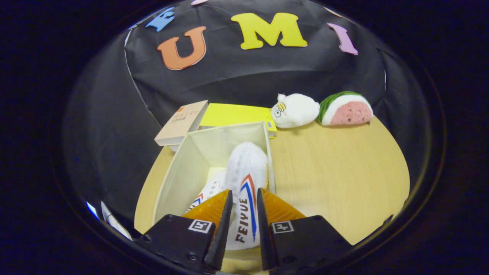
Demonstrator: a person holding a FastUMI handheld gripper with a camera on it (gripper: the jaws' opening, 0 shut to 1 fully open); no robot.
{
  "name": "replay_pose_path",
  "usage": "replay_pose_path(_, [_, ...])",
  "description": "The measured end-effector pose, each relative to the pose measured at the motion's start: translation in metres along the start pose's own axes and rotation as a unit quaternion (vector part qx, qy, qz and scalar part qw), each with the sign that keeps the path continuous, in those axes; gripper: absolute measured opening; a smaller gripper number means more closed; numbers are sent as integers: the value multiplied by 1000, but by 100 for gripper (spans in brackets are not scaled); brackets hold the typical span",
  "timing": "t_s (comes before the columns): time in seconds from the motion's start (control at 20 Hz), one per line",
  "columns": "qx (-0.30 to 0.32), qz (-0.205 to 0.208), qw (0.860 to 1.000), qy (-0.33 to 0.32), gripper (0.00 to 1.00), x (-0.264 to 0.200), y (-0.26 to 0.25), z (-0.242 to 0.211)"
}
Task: Open the storage box then place both shoes into the box .Put the left shoe in first, then the right shoe, with the right side of both shoes facing outward in a uniform manner.
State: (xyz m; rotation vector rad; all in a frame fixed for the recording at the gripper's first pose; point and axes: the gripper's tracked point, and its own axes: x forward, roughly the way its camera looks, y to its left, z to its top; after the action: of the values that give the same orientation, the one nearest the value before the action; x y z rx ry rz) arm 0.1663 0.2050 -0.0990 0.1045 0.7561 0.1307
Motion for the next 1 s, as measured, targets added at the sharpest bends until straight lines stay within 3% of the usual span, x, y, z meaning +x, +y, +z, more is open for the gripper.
replay_pose_path(0.05, [0,-5,1000,-20,55,-11,-2,8])
replay_pose_path(0.15, [-6,-5,999,-51,93,-27,-3,13])
replay_pose_path(0.2, [-11,-8,998,-64,98,-37,-5,16])
replay_pose_path(0.4, [-38,-26,991,-122,98,-77,-15,24])
replay_pose_path(0.7, [-76,-16,978,-194,98,-132,-23,20])
replay_pose_path(1.0, [-94,-53,953,-284,98,-187,-44,10])
